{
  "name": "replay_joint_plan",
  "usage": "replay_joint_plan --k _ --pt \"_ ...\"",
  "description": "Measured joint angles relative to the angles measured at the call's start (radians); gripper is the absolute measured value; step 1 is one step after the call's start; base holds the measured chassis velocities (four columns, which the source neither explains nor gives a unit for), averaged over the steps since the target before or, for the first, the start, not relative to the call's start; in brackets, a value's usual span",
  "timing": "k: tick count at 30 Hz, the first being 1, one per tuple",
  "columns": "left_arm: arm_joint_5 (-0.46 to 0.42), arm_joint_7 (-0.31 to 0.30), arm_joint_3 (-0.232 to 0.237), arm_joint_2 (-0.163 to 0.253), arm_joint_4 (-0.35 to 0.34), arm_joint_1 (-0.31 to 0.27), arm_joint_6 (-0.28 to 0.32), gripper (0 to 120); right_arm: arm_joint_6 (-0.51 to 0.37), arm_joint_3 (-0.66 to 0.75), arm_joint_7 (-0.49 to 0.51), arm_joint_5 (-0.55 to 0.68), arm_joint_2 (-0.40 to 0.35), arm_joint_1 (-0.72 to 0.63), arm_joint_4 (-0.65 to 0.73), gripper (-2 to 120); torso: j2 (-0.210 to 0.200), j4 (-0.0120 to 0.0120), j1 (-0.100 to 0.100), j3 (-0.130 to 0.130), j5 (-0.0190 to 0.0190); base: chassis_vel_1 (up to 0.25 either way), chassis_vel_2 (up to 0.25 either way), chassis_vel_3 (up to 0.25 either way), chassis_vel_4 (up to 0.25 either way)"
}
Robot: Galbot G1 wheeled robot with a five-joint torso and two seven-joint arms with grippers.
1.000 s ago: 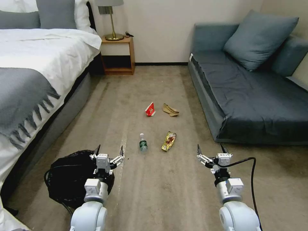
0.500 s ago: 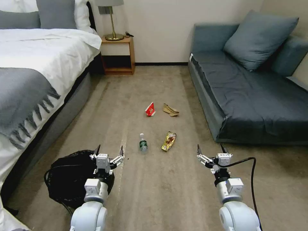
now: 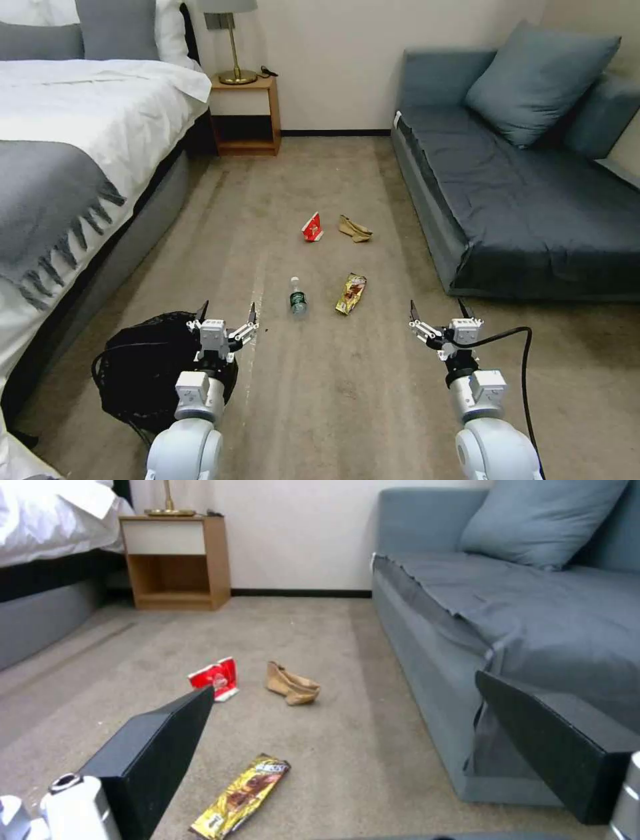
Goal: Pick up the trash bin, then pick up the garbage on the floor and place it into the trash bin.
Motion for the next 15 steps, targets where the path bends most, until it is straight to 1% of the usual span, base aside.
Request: replay_joint_plan --k 3,4,5,6,7,8,9,10,11,12,13,14,15 --pt "0.000 0.000 -0.001 0.000 -0.002 0.002 -0.001 100 0.000 0.000 0.000 0.000 0.000 0.000 0.000 100 0.000 -0.0002 0.000 0.000 -0.0001 0.000 0.000 0.000 0.000" --pt "-0.005 -0.004 -0.015 0.002 -0.019 0.019 -0.018 100 0.004 -0.003 0.000 -0.002 0.001 -0.004 0.003 100 0.000 -0.0005 0.000 0.000 -0.0007 0.000 0.000 0.000 0.000" --pt "-0.015 -0.017 -0.044 0.008 -0.053 0.054 -0.054 100 0.017 -0.010 0.005 -0.008 0.004 -0.016 0.010 100 0.000 -0.0001 0.000 0.000 -0.0006 0.000 0.000 0.000 0.000" --pt "-0.020 -0.024 -0.062 0.011 -0.074 0.076 -0.077 100 0.030 -0.020 0.008 -0.014 0.009 -0.029 0.019 100 0.000 0.0001 0.000 0.000 -0.0002 0.000 0.000 0.000 0.000" --pt "-0.020 -0.024 -0.062 0.011 -0.074 0.076 -0.077 100 0.030 -0.020 0.008 -0.014 0.009 -0.029 0.019 100 0.000 0.0001 0.000 0.000 -0.0002 0.000 0.000 0.000 0.000" --pt "-0.031 -0.039 -0.093 0.017 -0.111 0.114 -0.117 100 0.058 -0.044 0.013 -0.027 0.020 -0.060 0.037 100 0.000 0.0001 0.000 0.000 0.0001 0.000 0.000 0.000 0.000" --pt "-0.045 -0.059 -0.137 0.026 -0.161 0.168 -0.171 100 0.106 -0.081 0.024 -0.050 0.037 -0.109 0.068 100 0.000 0.0001 0.000 0.000 -0.0002 0.000 0.000 0.000 0.000" --pt "-0.056 -0.073 -0.169 0.032 -0.198 0.206 -0.212 100 0.142 -0.108 0.033 -0.067 0.050 -0.145 0.092 100 0.000 0.0007 0.000 0.000 0.0003 0.000 0.000 0.000 0.000" --pt "-0.061 -0.079 -0.184 0.036 -0.217 0.225 -0.230 100 0.179 -0.137 0.041 -0.084 0.063 -0.183 0.115 100 0.000 0.0005 0.000 0.000 0.0008 0.000 0.000 0.000 0.000" --pt "-0.065 -0.077 -0.189 0.039 -0.230 0.238 -0.232 100 0.208 -0.159 0.049 -0.098 0.074 -0.214 0.134 100 0.000 0.0004 0.000 0.000 -0.0001 0.000 0.000 0.000 0.000" --pt "-0.065 -0.077 -0.189 0.039 -0.230 0.238 -0.232 100 0.208 -0.159 0.049 -0.098 0.074 -0.214 0.134 100 0.000 0.0004 0.000 0.000 -0.0001 0.000 0.000 0.000 0.000" --pt "-0.067 -0.074 -0.192 0.041 -0.235 0.245 -0.232 100 0.231 -0.177 0.054 -0.109 0.082 -0.237 0.149 100 0.000 0.0005 0.000 0.000 -0.0007 0.000 0.000 0.000 0.000" --pt "-0.071 -0.067 -0.195 0.044 -0.243 0.253 -0.232 100 0.290 -0.223 0.068 -0.137 0.102 -0.298 0.187 100 0.000 -0.0003 0.000 0.000 -0.0005 0.000 0.000 0.000 0.000"
